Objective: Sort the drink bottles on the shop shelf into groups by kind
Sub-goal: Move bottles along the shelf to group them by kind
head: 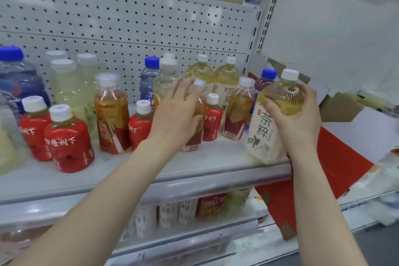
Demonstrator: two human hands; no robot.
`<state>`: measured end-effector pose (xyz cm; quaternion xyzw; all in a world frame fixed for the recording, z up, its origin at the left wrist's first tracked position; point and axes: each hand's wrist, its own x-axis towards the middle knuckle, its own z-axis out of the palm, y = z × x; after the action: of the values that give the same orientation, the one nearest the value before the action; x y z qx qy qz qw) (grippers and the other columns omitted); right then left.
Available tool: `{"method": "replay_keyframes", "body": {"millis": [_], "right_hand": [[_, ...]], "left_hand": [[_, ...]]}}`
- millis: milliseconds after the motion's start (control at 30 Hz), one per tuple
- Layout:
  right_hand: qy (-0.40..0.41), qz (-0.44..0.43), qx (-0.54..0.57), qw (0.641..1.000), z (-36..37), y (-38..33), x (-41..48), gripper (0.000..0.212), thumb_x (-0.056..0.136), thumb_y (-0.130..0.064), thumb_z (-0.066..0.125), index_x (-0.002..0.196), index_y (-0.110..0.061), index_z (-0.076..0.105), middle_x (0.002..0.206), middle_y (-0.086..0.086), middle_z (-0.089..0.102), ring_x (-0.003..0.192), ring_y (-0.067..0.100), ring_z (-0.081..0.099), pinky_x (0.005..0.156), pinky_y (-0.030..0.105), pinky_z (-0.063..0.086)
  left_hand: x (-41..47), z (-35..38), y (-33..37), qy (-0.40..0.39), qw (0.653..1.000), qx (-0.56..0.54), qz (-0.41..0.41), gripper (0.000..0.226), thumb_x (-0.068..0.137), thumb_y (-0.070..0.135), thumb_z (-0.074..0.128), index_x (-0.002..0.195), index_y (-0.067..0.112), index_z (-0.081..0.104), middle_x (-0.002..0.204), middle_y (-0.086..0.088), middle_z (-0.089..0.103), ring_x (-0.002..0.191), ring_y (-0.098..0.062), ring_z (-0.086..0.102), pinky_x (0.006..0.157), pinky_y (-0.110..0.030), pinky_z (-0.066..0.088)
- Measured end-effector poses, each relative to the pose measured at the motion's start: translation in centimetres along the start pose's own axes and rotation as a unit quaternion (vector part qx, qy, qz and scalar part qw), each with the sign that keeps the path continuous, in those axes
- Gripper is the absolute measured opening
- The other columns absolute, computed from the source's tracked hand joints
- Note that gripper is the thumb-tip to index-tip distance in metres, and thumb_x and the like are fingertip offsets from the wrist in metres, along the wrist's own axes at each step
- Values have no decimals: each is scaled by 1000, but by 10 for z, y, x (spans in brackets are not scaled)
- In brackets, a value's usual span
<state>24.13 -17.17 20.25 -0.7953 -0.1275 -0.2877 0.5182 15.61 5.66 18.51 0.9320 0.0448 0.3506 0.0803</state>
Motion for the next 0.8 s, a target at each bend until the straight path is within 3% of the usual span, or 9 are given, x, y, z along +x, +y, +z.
{"method": "replay_keyframes", "body": {"millis": [133, 233, 300, 367, 433, 533, 700, 800], "right_hand": [[7, -3, -20, 1000, 3, 28, 15, 68, 76, -43, 81, 134, -31, 48, 126, 0, 57, 111, 14, 55, 91, 34, 46], [-5, 0, -18, 1000, 4, 42, 25, 69, 77, -47, 80, 136, -34, 46, 126, -2, 56, 111, 13, 54, 90, 30, 42], [-21, -7, -28, 999, 5, 49, 31, 68, 75, -53, 77, 134, -36, 46, 122, -2, 59, 111, 18, 58, 91, 35, 48], [-30, -15, -39, 999, 7, 54, 36, 69, 72, -61, 73, 132, -38, 46, 118, -1, 62, 109, 21, 61, 92, 44, 52], [-34, -20, -43, 998, 9, 58, 40, 72, 70, -65, 70, 132, -38, 46, 116, 0, 63, 108, 23, 62, 91, 47, 53], [-34, -25, -46, 998, 7, 62, 44, 71, 70, -65, 69, 133, -38, 46, 118, -1, 63, 110, 23, 62, 92, 48, 53], [-35, -27, -32, 999, 6, 63, 44, 68, 74, -61, 71, 133, -39, 46, 119, -4, 62, 111, 19, 60, 93, 46, 52], [-48, -32, -23, 998, 21, 54, 38, 68, 78, -53, 75, 137, -41, 45, 121, -3, 56, 107, 5, 50, 91, 34, 46]], "left_hand": [[10, 9, 27, 80, 994, -45, 59, 57, 85, 15, 72, 138, 9, 52, 149, -16, 44, 142, -34, 35, 119, -44, 28], [40, 30, 61, 13, 987, -161, 13, 72, 89, 18, 71, 151, 11, 35, 155, -11, 36, 145, -27, 32, 120, -42, 29], [61, 53, 80, -66, 970, -228, -61, 90, 90, 25, 70, 158, 15, 12, 162, -9, 24, 151, -27, 19, 121, -43, 24], [75, 79, 91, -118, 936, -303, -132, 101, 88, 28, 73, 159, 15, 1, 163, -8, 23, 150, -27, 21, 118, -43, 27], [82, 101, 94, -117, 914, -341, -187, 99, 85, 27, 76, 157, 13, 9, 156, -9, 36, 142, -27, 39, 112, -42, 37], [79, 111, 93, -83, 917, -335, -198, 78, 82, 23, 77, 145, 16, 31, 137, -5, 54, 125, -26, 56, 102, -43, 49], [34, 77, 88, -68, 926, -341, -146, 73, 78, 32, 80, 136, 30, 35, 130, 7, 60, 119, -15, 59, 101, -41, 51], [0, 45, 76, -50, 928, -330, -166, 77, 76, 39, 82, 135, 39, 33, 128, 16, 60, 118, -7, 57, 103, -34, 47]]}}
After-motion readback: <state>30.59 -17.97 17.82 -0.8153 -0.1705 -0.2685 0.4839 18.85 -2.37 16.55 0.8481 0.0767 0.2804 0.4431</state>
